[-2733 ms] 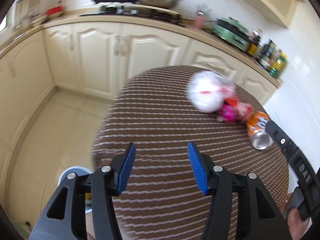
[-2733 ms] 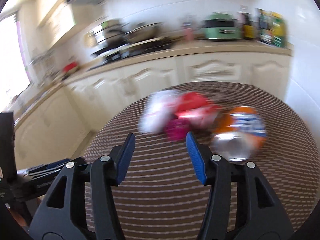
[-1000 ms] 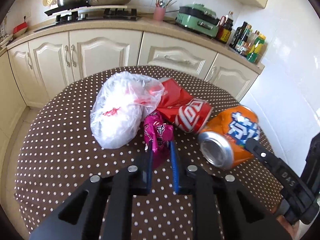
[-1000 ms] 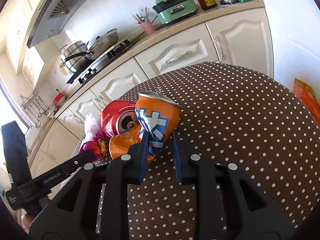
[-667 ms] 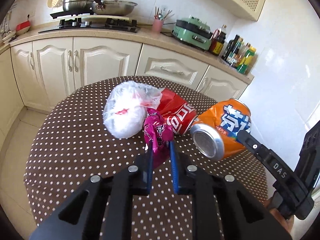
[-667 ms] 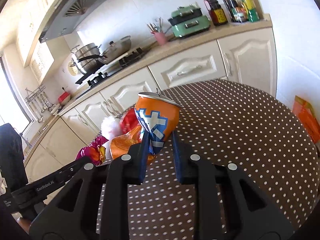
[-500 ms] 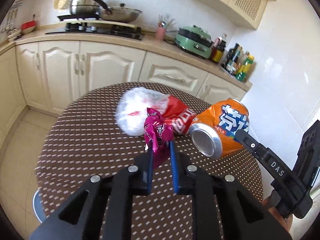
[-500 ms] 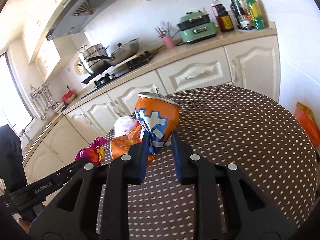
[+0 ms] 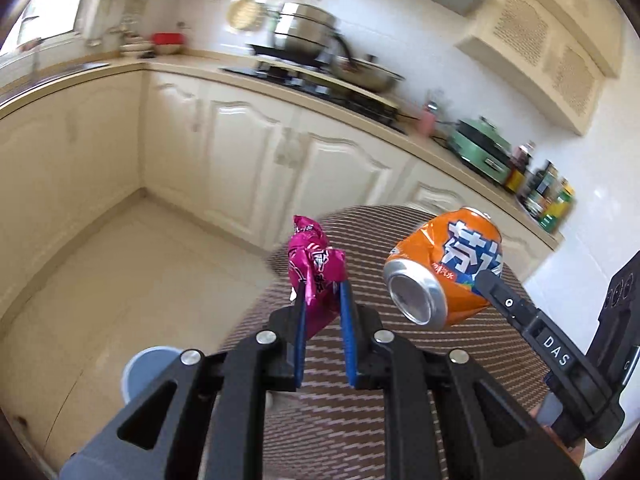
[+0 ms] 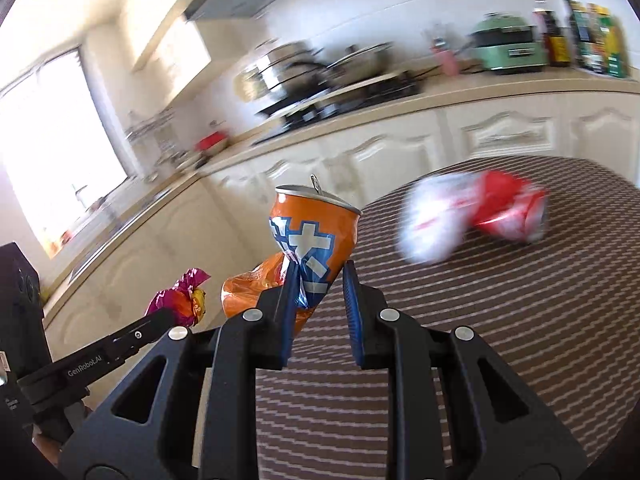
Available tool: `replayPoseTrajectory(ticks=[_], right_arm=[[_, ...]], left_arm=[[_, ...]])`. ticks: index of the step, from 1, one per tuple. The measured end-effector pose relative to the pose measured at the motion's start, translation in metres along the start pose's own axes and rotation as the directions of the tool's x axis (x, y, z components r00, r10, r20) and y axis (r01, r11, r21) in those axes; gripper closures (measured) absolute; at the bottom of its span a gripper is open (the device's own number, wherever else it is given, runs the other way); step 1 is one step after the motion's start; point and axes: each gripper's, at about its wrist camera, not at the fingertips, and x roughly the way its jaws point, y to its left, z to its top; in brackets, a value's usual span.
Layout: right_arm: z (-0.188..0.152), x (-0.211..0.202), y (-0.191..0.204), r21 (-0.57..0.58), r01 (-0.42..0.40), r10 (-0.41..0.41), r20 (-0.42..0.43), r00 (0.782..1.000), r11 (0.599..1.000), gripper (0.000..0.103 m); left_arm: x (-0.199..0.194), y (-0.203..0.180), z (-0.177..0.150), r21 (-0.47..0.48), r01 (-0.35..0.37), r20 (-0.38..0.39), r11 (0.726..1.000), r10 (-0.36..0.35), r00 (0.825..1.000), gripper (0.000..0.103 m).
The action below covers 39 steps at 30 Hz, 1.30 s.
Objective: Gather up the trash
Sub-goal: 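Lift the Fanta can with the right tool while the left tool lifts the pink wrapper, then carry both items over the bin and open both tools to drop them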
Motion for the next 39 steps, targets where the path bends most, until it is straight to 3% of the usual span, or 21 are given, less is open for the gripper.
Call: replayPoseTrajectory(ticks=[8,17,22,30,32,39], right_arm=[[-0.049,0.082,0.100,-0.082,-0.140,0.125,-0.163,0.979,0.987,0.081],[-0.128,0.187,0.161,-0.128,-0.188,0.124,-0.395,0.910,0.974,0.081],[-0.158,0.226,0.175,-0.130,-0.194,0.113,-0.466,0.878,0.972,0.079],[-0.191,0.271,0.172,-0.111,-0.175,0.088,-0.544,0.835,0.978,0.068],[-0.192,0.274,0.170,-0.116,-0.162,0.074,-0.545,0.835,0.980,0.062],[-0.188,0.266,0.164,-0.163,-0.131,0.024,-0.533,0.846,0.978,0.057]], left_arm=[[-0.022,0.117,-0.009,-0.128,-0.134,-0.019,0.983,0.133,0.991,0.089],[0.017,0.215,-0.035,-0.237,-0.212,-0.156,0.948,0.178,0.972,0.089],[0.051,0.258,-0.050,-0.274,-0.257,-0.232,0.927,0.195,0.953,0.089],[0.089,0.288,-0.070,-0.291,-0.286,-0.317,0.913,0.190,0.929,0.088],[0.096,0.291,-0.074,-0.289,-0.285,-0.333,0.914,0.183,0.925,0.088],[0.111,0.285,-0.078,-0.267,-0.282,-0.371,0.922,0.171,0.913,0.088]])
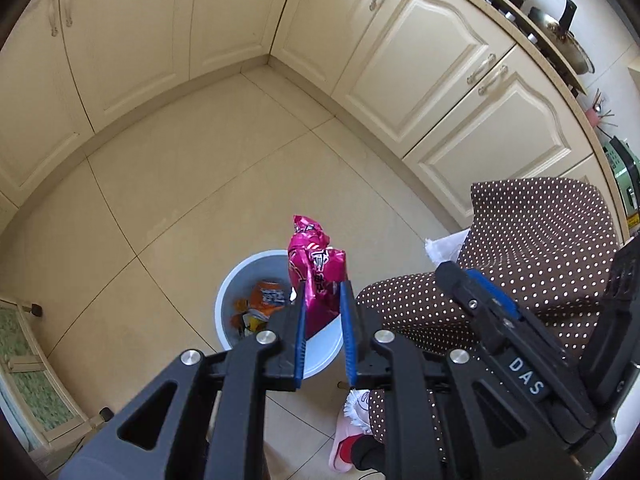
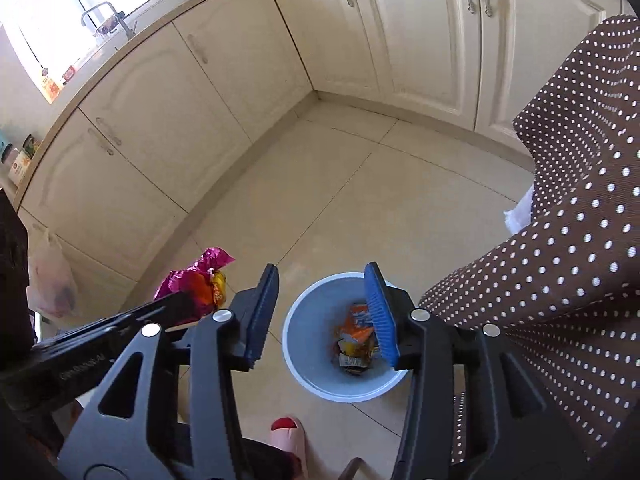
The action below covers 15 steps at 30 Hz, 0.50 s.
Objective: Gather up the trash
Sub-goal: 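Carry both items over the bin and open both tools to drop them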
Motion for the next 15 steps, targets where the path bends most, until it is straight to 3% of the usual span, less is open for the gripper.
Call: replayPoseTrajectory(ticks=[15], right_arm=[[0.004,-0.021,-0.012,0.016,-0.004,0.003,0.044,0.999,1.000,0.054]], left_arm=[[0.009,-0.023,0.001,0.051,-0.008,-0.036,0.999,0.010,0.999,0.086]])
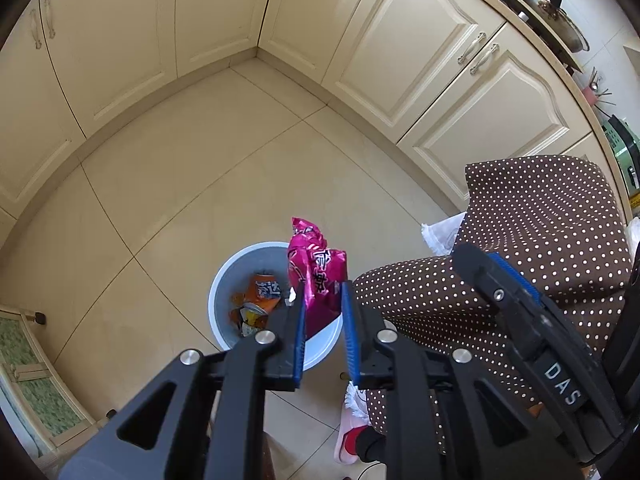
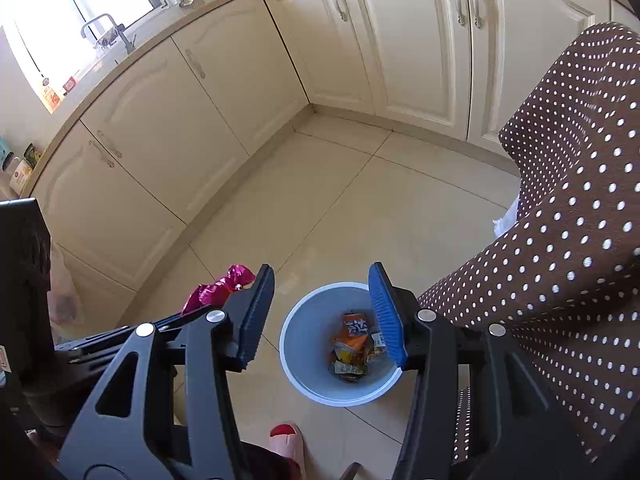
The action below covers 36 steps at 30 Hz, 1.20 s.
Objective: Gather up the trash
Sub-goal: 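Carry both items over the bin and open both tools to drop them, then move both open tools back over the table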
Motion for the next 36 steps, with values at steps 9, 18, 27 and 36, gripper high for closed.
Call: replayPoseTrajectory(ticks=[9,18,27,36], right_arm=[[0.001,-0.020,-0.006,0.004,-0.006,0.006,0.024,1.000,1.000,0.054],[0.003,-0.056,-0.001,-0.005,-0.008,0.009,0.081,0.997,1.000,0.053],[0.007,-0.122,-0.006,-0.009,-0.001,0.003,0.193,0.981,1.000,0.052],[0.005,-0.211,-0.042,0.028,0.044,-0.051,0.342,0.938,0.999,0.050]], left_arm=[[-0.013,-0.011,0.000,0.033,-0.010,0.017,0.999,0.009,1.000,0.068],[-0.048,-0.028,-0.005,0.059,-0.010,0.078,0.998,0.005,0.997,0.066],[-0.105,-0.075,-0.018,0.144,-0.006,0.187,0.990,-0.022,0.982,0.066],[-0.154,-0.162,-0.041,0.294,0.017,0.277,0.956,-0.102,0.955,0.059]])
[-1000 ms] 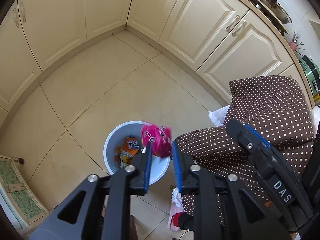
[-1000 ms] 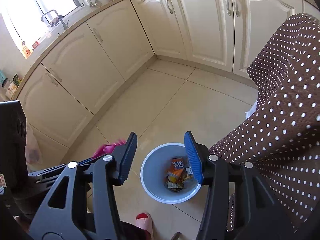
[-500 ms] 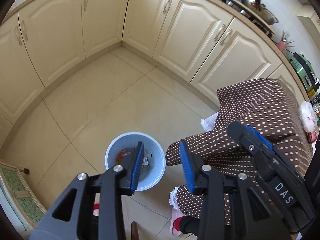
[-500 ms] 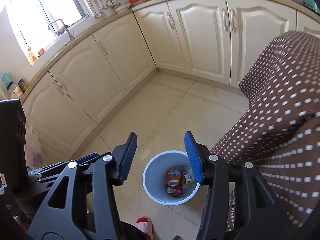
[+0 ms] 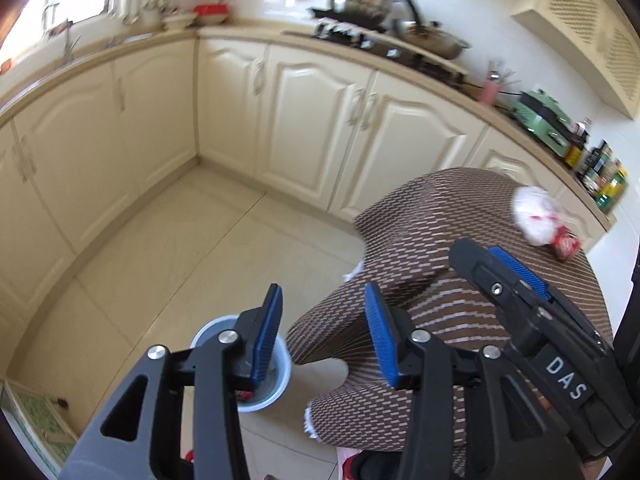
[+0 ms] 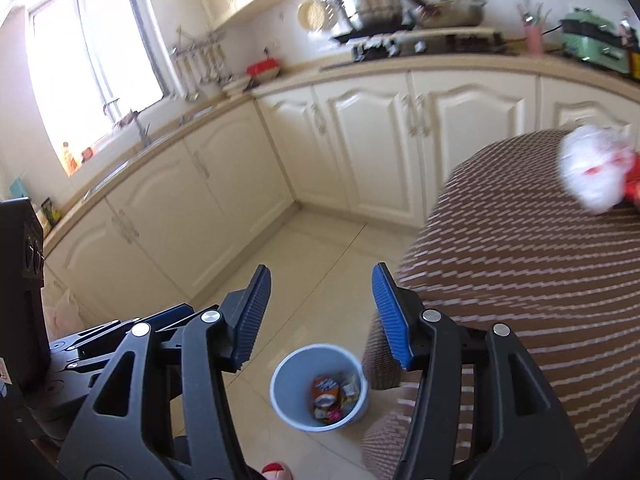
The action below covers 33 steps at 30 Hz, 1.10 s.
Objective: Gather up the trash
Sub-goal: 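Move both open tools back over the table, then grasp the red cola can with the right tool while the left tool grasps the white plastic bag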
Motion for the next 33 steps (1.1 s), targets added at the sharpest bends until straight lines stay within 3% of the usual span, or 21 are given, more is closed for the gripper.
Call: replayPoseTrajectory(ticks=[4,9,15,19,23,33], right_arm=[[0.010,-0.038,-0.036,0.040,0.057,-0.060,0.065,0.996,0.998,0.047],[0.018,-0.082,-0.102,0.130,0.158,-0.175,0.127,0.976,0.979,0.045],[0.025,-0.123,-0.196,0.279,0.284,-0.331,0.137,0.934,0.917,0.041],[0.027,-0.135,-0.252,0.370,0.323,-0.386,0.109,0.916,0.871,0.038],[0.032,-0.126,-0.285,0.428,0.316,-0.376,0.060,0.925,0.847,0.036],[0.040,-0.080,-0.339,0.555,0.225,-0.259,-0.018,0.966,0.801,0.035]], left_arm=[[-0.004,-0.054,0.007,0.066,0.053,0.011,0.996,-0.054,0.998,0.053],[0.007,-0.131,0.014,0.165,0.116,0.011,0.980,-0.119,0.993,0.043],[0.037,-0.213,0.019,0.283,0.178,-0.034,0.942,-0.175,0.984,0.040],[0.061,-0.259,0.021,0.340,0.196,-0.069,0.920,-0.183,0.981,0.040],[0.087,-0.286,0.025,0.361,0.217,-0.106,0.907,-0.191,0.976,0.040],[0.145,-0.316,0.043,0.404,0.147,-0.102,0.903,-0.115,0.988,0.040]])
